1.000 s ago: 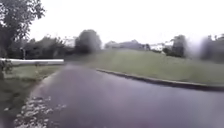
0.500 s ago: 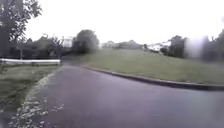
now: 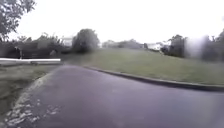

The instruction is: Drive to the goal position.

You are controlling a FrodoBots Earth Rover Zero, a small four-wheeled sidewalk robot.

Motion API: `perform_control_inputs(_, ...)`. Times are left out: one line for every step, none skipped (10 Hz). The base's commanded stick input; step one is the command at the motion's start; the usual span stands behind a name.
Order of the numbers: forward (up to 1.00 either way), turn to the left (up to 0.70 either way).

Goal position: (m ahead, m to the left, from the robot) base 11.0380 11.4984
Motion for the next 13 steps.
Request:
perform_control_inputs(0.45,0.27)
perform_control_inputs(0.45,0.27)
perform_control_inputs(0.45,0.27)
perform_control_inputs(0.45,0.27)
perform_control_inputs(0.45,0.27)
perform_control_inputs(0.45,0.27)
perform_control_inputs(0.45,0.27)
perform_control_inputs(0.45,0.27)
perform_control_inputs(0.45,0.27)
perform_control_inputs(0.45,0.27)
perform_control_inputs(0.45,0.27)
perform_control_inputs(0.45,0.27)
perform_control_inputs(0.45,0.27)
